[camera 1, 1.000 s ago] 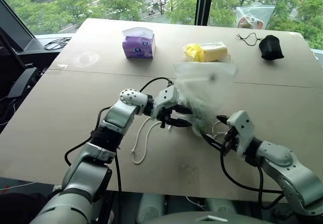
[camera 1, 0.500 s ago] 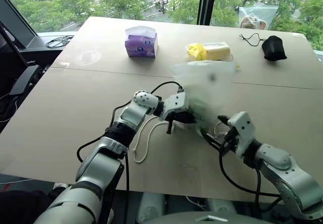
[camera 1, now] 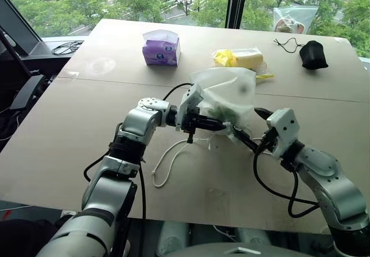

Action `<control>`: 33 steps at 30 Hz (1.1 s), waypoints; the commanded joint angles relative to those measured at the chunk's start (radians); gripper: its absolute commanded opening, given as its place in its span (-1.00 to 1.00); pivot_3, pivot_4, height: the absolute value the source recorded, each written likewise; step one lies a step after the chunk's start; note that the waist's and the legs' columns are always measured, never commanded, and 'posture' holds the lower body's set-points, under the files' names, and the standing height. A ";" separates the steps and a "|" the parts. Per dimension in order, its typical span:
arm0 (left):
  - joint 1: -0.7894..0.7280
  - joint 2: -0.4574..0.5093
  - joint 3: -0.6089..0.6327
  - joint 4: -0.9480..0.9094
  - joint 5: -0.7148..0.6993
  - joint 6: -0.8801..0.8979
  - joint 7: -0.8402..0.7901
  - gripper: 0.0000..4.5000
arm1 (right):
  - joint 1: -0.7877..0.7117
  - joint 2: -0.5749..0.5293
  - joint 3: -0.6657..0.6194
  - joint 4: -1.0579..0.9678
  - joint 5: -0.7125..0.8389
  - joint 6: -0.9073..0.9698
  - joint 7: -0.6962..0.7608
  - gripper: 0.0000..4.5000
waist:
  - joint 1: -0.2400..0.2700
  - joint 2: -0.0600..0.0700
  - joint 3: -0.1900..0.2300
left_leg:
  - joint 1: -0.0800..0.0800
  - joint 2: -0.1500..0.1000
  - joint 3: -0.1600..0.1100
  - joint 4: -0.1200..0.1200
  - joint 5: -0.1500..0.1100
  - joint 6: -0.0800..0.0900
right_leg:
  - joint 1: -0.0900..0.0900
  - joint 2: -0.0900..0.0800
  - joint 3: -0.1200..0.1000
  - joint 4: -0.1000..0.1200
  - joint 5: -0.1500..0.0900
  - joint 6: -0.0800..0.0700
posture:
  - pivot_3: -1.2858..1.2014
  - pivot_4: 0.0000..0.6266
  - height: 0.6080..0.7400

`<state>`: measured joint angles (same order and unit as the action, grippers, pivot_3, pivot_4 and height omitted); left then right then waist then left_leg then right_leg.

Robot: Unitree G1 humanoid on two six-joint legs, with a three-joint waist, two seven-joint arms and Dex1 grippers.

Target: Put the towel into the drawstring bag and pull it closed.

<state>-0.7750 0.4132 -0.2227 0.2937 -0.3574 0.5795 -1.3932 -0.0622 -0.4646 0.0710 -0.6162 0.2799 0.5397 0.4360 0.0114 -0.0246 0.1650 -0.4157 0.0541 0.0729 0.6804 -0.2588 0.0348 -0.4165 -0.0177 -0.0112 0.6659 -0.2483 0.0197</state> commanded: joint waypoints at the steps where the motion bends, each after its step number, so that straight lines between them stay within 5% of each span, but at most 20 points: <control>1: -0.017 0.004 0.025 -0.060 -0.031 0.010 0.009 -0.97 | -0.023 -0.020 -0.010 -0.014 0.011 -0.012 0.037 0.97 | 0.000 0.000 0.000 | 0.000 0.000 0.000 0.000 0.000 0.000 | 0.000 0.000 0.000 0.000 0.000 0.000 | 0.03 -0.52 1.00; 18: -0.007 0.019 0.030 -0.089 -0.036 0.016 0.011 -0.97 | -0.070 -0.028 0.084 0.055 -0.095 -0.053 0.061 0.97 | 0.000 0.000 0.000 | 0.000 0.000 0.000 0.000 0.000 0.000 | 0.000 0.000 0.000 0.000 0.000 0.000 | 0.03 -0.52 1.00; 33: 0.022 0.049 0.022 -0.141 -0.060 0.032 -0.007 -0.97 | -0.200 0.181 0.004 0.252 -0.132 -0.100 -0.107 0.97 | -0.001 0.000 0.000 | 0.000 0.000 0.001 0.002 0.000 0.000 | -0.001 0.000 0.001 0.004 0.000 0.000 | 0.03 -0.52 1.00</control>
<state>-0.7528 0.4540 -0.2045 0.2069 -0.3858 0.6057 -1.3775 -0.2312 -0.3041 0.1195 -0.3666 0.1439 0.4711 0.3698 0.0108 -0.0242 0.1653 -0.4155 0.0539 0.0735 0.6824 -0.2587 0.0345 -0.4175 -0.0179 -0.0104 0.6699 -0.2483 0.0194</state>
